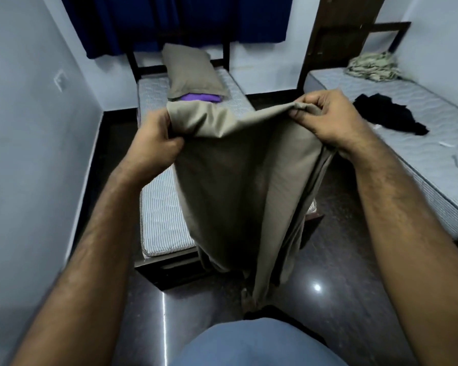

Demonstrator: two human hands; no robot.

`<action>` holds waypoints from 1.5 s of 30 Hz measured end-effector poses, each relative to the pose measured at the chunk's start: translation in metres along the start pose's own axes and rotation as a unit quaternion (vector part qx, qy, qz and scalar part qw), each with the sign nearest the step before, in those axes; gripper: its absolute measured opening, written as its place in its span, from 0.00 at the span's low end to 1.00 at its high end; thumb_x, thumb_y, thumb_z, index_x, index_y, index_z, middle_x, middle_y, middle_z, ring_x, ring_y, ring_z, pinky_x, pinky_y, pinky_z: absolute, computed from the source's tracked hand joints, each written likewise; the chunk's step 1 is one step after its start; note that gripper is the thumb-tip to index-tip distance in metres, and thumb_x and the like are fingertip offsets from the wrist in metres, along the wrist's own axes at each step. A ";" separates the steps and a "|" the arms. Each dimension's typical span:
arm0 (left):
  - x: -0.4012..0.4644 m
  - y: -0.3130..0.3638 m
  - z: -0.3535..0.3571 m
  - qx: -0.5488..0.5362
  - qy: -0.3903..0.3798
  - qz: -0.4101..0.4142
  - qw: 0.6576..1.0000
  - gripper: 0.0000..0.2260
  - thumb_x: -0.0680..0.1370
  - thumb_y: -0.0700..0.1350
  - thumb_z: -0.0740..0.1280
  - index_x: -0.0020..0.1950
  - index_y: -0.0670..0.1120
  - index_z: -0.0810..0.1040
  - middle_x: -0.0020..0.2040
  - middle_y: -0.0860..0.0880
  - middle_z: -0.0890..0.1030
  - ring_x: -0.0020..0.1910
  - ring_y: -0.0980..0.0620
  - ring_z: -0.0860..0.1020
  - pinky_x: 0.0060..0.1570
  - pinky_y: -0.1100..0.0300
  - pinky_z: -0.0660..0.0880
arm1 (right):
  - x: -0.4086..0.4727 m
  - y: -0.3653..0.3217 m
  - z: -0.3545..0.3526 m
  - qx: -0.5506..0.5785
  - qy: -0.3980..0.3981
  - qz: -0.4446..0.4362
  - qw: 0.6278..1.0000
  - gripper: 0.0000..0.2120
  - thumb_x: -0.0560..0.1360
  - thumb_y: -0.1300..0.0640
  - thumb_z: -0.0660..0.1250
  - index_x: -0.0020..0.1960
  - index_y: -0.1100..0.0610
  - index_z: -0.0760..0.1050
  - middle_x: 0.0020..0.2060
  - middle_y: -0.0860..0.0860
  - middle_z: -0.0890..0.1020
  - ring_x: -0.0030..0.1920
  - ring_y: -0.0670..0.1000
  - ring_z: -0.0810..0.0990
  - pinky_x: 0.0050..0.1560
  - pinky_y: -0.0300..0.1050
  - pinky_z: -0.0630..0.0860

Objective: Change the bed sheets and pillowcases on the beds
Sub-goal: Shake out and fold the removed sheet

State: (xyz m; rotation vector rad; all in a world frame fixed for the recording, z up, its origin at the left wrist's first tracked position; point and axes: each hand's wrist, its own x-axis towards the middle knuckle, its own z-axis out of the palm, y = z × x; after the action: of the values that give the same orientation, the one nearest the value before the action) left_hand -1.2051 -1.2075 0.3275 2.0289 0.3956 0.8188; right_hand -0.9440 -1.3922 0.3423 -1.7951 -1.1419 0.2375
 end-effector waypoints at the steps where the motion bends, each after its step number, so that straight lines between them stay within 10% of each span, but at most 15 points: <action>1: 0.004 -0.006 0.000 0.009 0.004 0.005 1.000 0.32 0.68 0.18 0.58 0.65 0.44 0.75 0.57 0.60 0.79 0.59 0.69 0.78 0.64 0.68 0.72 | 0.006 0.004 0.002 0.007 -0.009 0.003 1.000 0.09 0.76 0.54 0.73 0.48 0.61 0.83 0.37 0.51 0.83 0.40 0.40 0.77 0.45 0.40 0.72; 6: 0.041 -0.045 -0.010 0.114 0.053 0.023 0.992 0.28 0.66 0.26 0.61 0.64 0.40 0.80 0.60 0.51 0.82 0.63 0.55 0.80 0.68 0.53 0.74 | 0.050 0.031 0.008 0.052 -0.032 0.019 0.998 0.11 0.72 0.61 0.77 0.53 0.61 0.83 0.34 0.43 0.83 0.38 0.37 0.79 0.44 0.32 0.76; 11: 0.091 -0.073 -0.008 0.253 0.131 0.041 0.958 0.23 0.66 0.26 0.64 0.59 0.35 0.82 0.56 0.49 0.80 0.59 0.56 0.77 0.59 0.75 0.69 | 0.119 0.072 0.008 0.132 -0.094 0.031 0.986 0.24 0.65 0.58 0.78 0.60 0.60 0.79 0.46 0.48 0.83 0.47 0.42 0.80 0.53 0.35 0.78; 13: 0.114 -0.080 0.002 0.301 0.143 0.039 0.942 0.21 0.65 0.24 0.64 0.56 0.32 0.82 0.54 0.39 0.84 0.56 0.45 0.79 0.55 0.68 0.70 | 0.148 0.095 0.005 0.132 -0.132 0.026 0.982 0.27 0.65 0.60 0.77 0.62 0.60 0.77 0.50 0.49 0.82 0.50 0.42 0.79 0.57 0.37 0.76; 20: 0.173 -0.116 0.016 0.437 0.116 -0.111 0.885 0.17 0.70 0.37 0.62 0.56 0.37 0.80 0.51 0.31 0.82 0.51 0.28 0.79 0.51 0.42 0.77 | 0.248 0.163 -0.013 -0.077 -0.307 -0.018 0.949 0.33 0.69 0.66 0.77 0.72 0.61 0.71 0.64 0.53 0.79 0.62 0.46 0.77 0.69 0.44 0.71; 24: 0.185 -0.127 0.030 0.493 0.179 -0.124 0.842 0.11 0.70 0.38 0.64 0.48 0.37 0.81 0.47 0.35 0.81 0.49 0.34 0.76 0.52 0.46 0.70 | 0.284 0.175 0.003 -0.193 -0.286 -0.056 0.937 0.29 0.68 0.61 0.80 0.67 0.54 0.77 0.57 0.50 0.83 0.59 0.51 0.80 0.63 0.47 0.74; 30: 0.190 -0.159 0.032 0.412 0.314 -0.150 0.842 0.06 0.70 0.39 0.65 0.39 0.50 0.77 0.64 0.42 0.70 0.65 0.39 0.69 0.56 0.54 0.67 | 0.292 0.185 0.034 -0.190 -0.180 -0.088 0.961 0.17 0.70 0.60 0.78 0.58 0.54 0.83 0.49 0.51 0.85 0.53 0.49 0.81 0.49 0.35 0.68; 34: 0.194 -0.182 0.028 0.029 0.269 -0.147 0.951 0.09 0.79 0.42 0.67 0.59 0.48 0.77 0.63 0.46 0.78 0.61 0.54 0.76 0.70 0.50 0.71 | 0.303 0.185 0.044 -0.197 -0.173 -0.147 0.954 0.14 0.70 0.62 0.77 0.55 0.56 0.83 0.49 0.54 0.78 0.53 0.54 0.76 0.51 0.36 0.65; 42: 0.198 -0.167 0.006 -0.056 0.256 -0.114 0.958 0.15 0.85 0.52 0.60 0.65 0.42 0.74 0.58 0.48 0.79 0.60 0.53 0.76 0.70 0.44 0.70 | 0.304 0.140 0.055 0.033 -0.301 -0.051 0.952 0.15 0.74 0.45 0.70 0.46 0.57 0.73 0.36 0.49 0.73 0.37 0.44 0.71 0.34 0.41 0.67; 45: 0.184 -0.142 -0.017 -0.081 0.137 -0.120 0.980 0.30 0.74 0.66 0.70 0.66 0.48 0.68 0.61 0.54 0.75 0.63 0.61 0.74 0.68 0.57 0.72 | 0.291 0.111 0.053 0.120 -0.321 -0.035 0.939 0.19 0.75 0.47 0.69 0.50 0.63 0.73 0.40 0.52 0.72 0.41 0.46 0.70 0.37 0.37 0.68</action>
State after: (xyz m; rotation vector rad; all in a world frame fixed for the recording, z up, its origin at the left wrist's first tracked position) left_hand -1.0774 -1.0162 0.2899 1.6824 0.6909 0.9489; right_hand -0.7514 -1.1437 0.3150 -1.4862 -1.5416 0.9330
